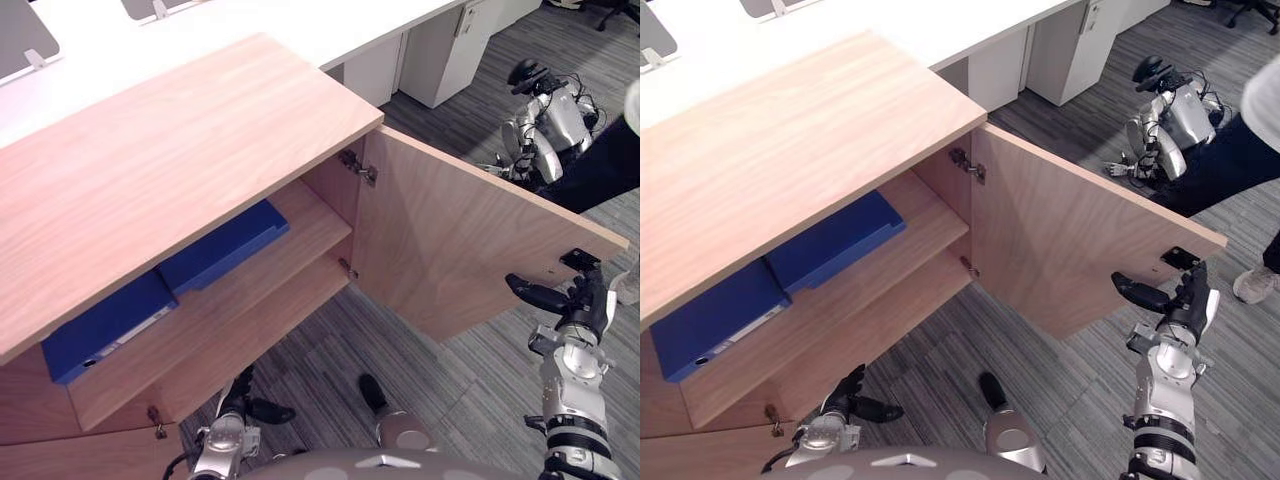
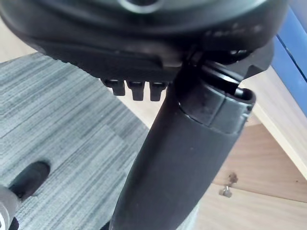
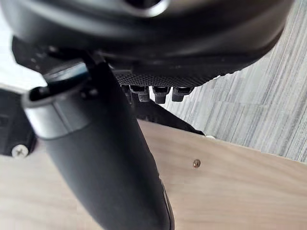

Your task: Walk over to the cabinet, pick up the folder, carry it to the office cabinet, place the folder inside the office cabinet, then close the office cabinet door

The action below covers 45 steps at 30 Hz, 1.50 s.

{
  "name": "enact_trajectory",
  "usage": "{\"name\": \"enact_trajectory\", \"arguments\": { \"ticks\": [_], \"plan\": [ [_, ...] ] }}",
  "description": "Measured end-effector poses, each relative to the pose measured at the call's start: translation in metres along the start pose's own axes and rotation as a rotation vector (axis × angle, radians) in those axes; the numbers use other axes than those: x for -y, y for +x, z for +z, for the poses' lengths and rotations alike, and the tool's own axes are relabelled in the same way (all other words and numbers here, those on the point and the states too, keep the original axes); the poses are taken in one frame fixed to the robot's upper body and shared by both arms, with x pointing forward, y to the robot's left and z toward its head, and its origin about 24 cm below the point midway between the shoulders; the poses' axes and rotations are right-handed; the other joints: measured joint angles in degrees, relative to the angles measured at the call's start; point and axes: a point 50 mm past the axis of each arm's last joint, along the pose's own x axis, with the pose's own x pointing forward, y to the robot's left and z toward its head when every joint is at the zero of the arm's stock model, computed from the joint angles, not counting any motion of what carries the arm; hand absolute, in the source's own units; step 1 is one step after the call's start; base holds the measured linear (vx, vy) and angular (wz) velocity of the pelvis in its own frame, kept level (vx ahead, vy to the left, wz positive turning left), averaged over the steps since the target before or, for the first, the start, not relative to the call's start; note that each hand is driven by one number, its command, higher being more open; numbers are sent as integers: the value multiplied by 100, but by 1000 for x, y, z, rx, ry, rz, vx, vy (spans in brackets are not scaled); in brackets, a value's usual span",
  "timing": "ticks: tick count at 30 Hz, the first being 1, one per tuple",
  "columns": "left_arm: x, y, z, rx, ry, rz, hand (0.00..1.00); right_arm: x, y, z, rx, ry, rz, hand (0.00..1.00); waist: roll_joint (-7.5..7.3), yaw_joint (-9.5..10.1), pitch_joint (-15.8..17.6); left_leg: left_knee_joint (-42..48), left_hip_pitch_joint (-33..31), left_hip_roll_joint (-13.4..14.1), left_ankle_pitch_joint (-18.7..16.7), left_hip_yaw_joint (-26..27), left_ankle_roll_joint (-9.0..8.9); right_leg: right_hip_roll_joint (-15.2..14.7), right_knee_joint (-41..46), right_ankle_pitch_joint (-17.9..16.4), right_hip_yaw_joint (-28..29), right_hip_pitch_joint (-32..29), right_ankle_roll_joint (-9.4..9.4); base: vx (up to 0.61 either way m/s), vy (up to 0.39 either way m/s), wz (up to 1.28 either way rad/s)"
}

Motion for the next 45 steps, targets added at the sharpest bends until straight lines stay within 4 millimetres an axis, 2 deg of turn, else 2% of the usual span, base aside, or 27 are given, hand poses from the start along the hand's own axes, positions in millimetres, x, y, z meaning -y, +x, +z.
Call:
{"name": "enact_trajectory", "arguments": {
  "ticks": [6,10,16,20,26,29,30,34,40,45],
  "plan": [
    [0,-1,-4,-9,17,-2,100,-2,-1,1,9,-2,8,100,-2,11,-1,-25,-15,-33,60,-184,35,-67,-30,-13,-174,47,-10,-18,12,14],
    [1,-3,-10,-29,38,-6,100,-6,-13,-1,21,10,19,100,-2,7,-3,-50,-7,-9,93,-200,12,-43,-32,-14,-209,49,-16,0,3,2],
    [2,-2,-10,-35,41,-8,100,-16,-46,-15,7,-14,93,100,-36,-20,-64,-51,20,67,107,-198,-13,64,-28,36,-203,53,-50,7,-6,-6],
    [4,1,-2,-15,39,-13,100,-24,-72,-23,-14,-2,163,100,-93,-43,-96,-40,32,80,130,-198,-51,83,-32,62,-185,46,-61,-28,-10,-5],
    [7,1,-6,-44,66,-24,100,-24,-115,-34,-64,3,283,100,-147,-58,-122,-15,31,124,147,-200,-72,83,-32,23,-348,45,-152,-6,-2,0],
    [8,1,-6,-47,90,-31,100,-22,-131,-36,-84,-4,331,100,-178,-67,-122,-2,-3,117,147,-202,-72,79,-29,60,-354,17,-215,0,0,0],
    [8,2,-5,-44,97,-32,100,-22,-141,-38,-101,-9,370,100,-224,-69,-106,3,-4,115,146,-202,-71,79,-28,68,-353,18,-215,0,0,0],
    [5,4,1,-29,162,-44,100,-26,-157,-46,-156,-8,467,100,-389,-85,-124,49,2,129,146,-234,-71,66,-25,76,-393,51,-203,-10,4,2],
    [1,9,8,-24,225,-73,100,-17,-156,-44,-184,-111,629,100,-505,-69,-99,156,-38,112,140,-407,-59,-55,91,70,-733,46,-223,-28,6,6],
    [-5,13,17,-9,240,-70,100,-23,-162,-45,-236,-141,779,100,-703,-32,-51,233,-78,93,157,-660,-34,-111,281,38,-896,77,-231,-74,6,18]
  ]
}}
